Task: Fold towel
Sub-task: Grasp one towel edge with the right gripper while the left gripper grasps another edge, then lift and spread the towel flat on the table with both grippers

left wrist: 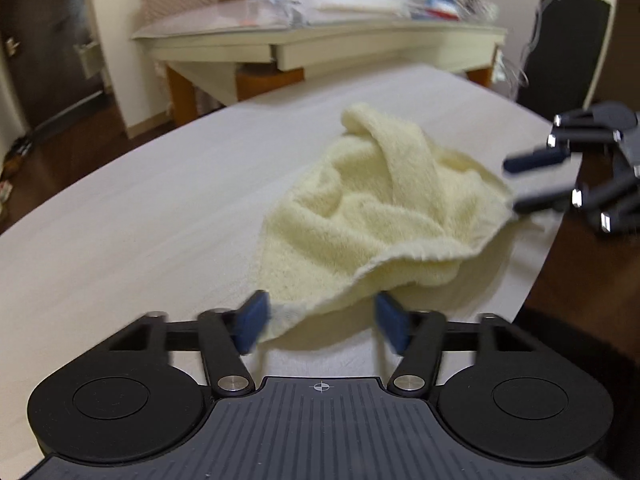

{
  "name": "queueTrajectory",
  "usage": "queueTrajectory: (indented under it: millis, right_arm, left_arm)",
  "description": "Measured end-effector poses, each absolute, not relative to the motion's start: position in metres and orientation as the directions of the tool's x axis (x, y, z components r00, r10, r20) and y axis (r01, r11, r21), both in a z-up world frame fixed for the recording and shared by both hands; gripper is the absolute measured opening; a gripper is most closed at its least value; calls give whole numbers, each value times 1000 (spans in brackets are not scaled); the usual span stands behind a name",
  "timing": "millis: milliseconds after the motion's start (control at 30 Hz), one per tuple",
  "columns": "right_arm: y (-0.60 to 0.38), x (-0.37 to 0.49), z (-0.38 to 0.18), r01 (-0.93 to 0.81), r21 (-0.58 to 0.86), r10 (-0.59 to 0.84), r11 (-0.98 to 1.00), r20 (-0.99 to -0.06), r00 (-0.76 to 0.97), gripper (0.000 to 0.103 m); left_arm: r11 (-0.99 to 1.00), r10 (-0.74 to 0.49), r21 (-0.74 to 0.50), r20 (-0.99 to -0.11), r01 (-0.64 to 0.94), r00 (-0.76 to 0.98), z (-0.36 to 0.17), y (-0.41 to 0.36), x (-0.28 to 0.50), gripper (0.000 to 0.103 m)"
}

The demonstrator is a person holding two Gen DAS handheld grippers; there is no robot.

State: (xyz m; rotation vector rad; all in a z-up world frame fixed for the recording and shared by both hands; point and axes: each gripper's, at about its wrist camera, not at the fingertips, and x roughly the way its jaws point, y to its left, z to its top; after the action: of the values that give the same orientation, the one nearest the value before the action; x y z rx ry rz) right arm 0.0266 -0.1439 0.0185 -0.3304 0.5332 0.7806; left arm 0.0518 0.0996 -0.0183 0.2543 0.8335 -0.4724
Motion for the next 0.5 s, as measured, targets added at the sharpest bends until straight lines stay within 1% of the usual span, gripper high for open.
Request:
queueTrajectory:
  millis: [67, 167, 300, 367, 433, 500]
  right_arm:
    - [-156, 35, 19, -710, -46, 567, 703, -566, 598, 39]
    - [-171, 52, 23, -667, 49, 578, 744, -549, 604, 52]
    - [-167, 84, 19, -628, 125, 580, 768, -552, 599, 52]
    - [-166, 94, 14, -624, 154, 588, 766, -559, 584, 52]
    - [-162, 105, 11, -624, 173, 594, 762, -569, 568, 50]
    - [-154, 115, 5, -636, 177, 600, 751, -584, 547, 46]
  left_arm:
    - [853, -302, 52, -762, 519, 573, -19, 96, 52, 56]
    - [842, -286, 84, -769, 533, 572, -22, 93, 54, 48]
    - [842, -267, 106, -770, 529, 579, -20, 92, 51, 22]
    - [841, -271, 103, -770, 531, 578, -18, 93, 46, 18]
    - [831, -270, 115, -773, 545, 574, -18, 90, 36, 17]
    - [825, -264, 123, -778, 551, 570, -18, 89, 29, 17]
